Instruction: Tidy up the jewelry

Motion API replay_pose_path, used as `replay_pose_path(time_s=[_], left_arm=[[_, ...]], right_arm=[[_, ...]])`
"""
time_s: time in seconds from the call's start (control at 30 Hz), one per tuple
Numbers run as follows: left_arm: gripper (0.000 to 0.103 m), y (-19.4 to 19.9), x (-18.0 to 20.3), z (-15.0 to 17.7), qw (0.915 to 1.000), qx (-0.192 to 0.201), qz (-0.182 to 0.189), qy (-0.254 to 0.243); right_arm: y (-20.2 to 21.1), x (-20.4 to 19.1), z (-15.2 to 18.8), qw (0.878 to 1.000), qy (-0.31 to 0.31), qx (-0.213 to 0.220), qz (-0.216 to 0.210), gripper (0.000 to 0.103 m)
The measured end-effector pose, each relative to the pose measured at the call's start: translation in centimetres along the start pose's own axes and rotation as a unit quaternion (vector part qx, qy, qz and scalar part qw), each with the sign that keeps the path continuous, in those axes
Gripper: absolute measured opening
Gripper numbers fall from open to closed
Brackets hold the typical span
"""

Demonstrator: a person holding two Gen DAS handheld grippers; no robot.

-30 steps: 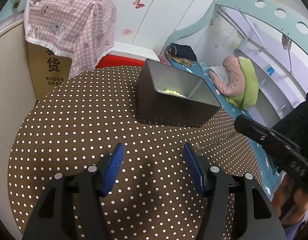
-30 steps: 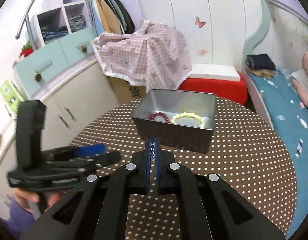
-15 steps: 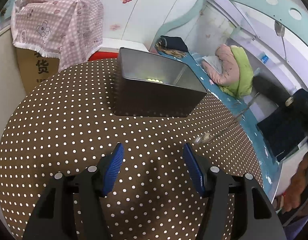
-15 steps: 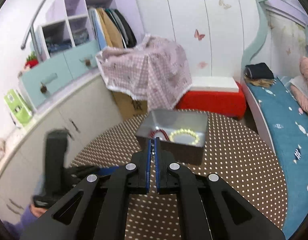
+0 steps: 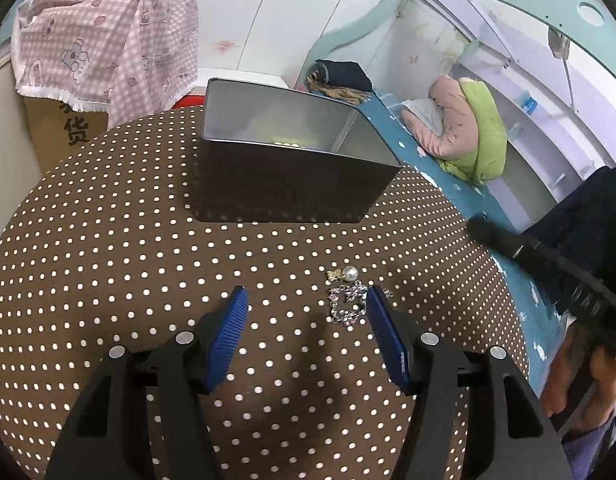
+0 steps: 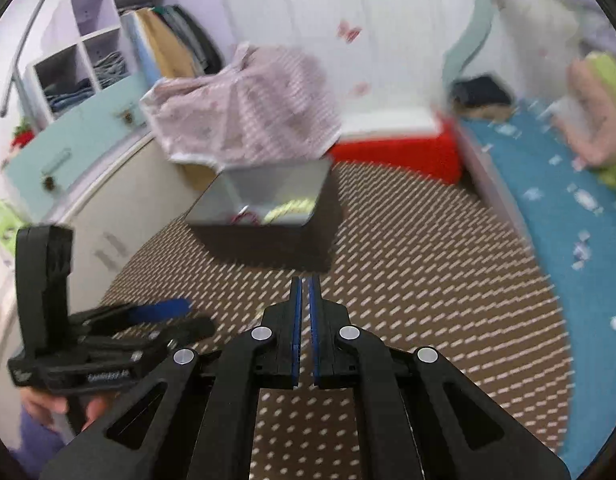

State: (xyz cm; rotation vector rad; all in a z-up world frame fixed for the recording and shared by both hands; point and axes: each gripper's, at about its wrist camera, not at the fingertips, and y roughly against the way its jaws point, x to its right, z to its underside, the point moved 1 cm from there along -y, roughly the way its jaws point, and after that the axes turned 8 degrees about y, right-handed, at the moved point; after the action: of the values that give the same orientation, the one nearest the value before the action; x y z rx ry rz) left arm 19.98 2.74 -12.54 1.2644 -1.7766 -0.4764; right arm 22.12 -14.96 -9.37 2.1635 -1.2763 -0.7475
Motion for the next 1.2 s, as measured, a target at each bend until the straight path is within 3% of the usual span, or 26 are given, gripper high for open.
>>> replay_pose_path(time_s=[0.17,0.3,0.33,0.43,0.6,0.7,0.73,0.77,0.87,1.2], left_arm=[[0.059,0.4,-1.0,-0.3,0.9997,0.008,-0.016,0.015],[0.059,0.7,-2.0,-0.3,0.9993,0.009,-0.029,0.024],[0.059,0.7,-2.2,-0.3,0.9992,0.008,-0.030,0.025],[0.059,0.7,-2.3,-0.2,0.9993,0.005,-0.027,0.025],[0.059,0.6,-2.3,-0.1,0.9995,0.003,-0.020,0.024],[0.059,0.4,-2.5,-0.2,0.9996,0.003,-0.016,0.025],[0.059,0.3,-2.5,-0.2,0.9995,0.002,-0.017,0.025],[0.059,0.3,-2.6,-0.3,0.9995,0.002,-0.016,0.027],[0.059,0.3,-2.5,-0.3,0.9996,0.001,-0.014,0.026],[0.059,-1.8,1.3,0.5,0.9996,-0.022,0.005,-0.020]], right_arm=[[-3.9,-0.8,1.6,0.998,0.006,-0.048,-0.032,0.007],[-6.0,-2.6,1.7,0.997,0.023,-0.056,-0.043,0.008],[-6.5,-3.1,1.6,0.997,0.032,-0.055,-0.036,0.014],[-7.2,-3.5,1.3,0.998,0.040,-0.053,-0.016,0.047],[-8.3,-3.9,1.3,0.997,0.049,-0.060,-0.004,0.045],[-8.9,-3.9,1.1,0.997,0.050,-0.066,-0.008,0.027],[-9.0,-3.9,1.3,0.996,0.054,-0.067,-0.007,0.016],[-9.3,-3.8,1.3,0.996,0.058,-0.071,-0.006,0.013],[-9.6,-3.8,1.1,0.996,0.056,-0.074,-0.007,0.012],[-5.1,0.5,0.9,1.000,-0.012,-0.018,-0.012,0.012]])
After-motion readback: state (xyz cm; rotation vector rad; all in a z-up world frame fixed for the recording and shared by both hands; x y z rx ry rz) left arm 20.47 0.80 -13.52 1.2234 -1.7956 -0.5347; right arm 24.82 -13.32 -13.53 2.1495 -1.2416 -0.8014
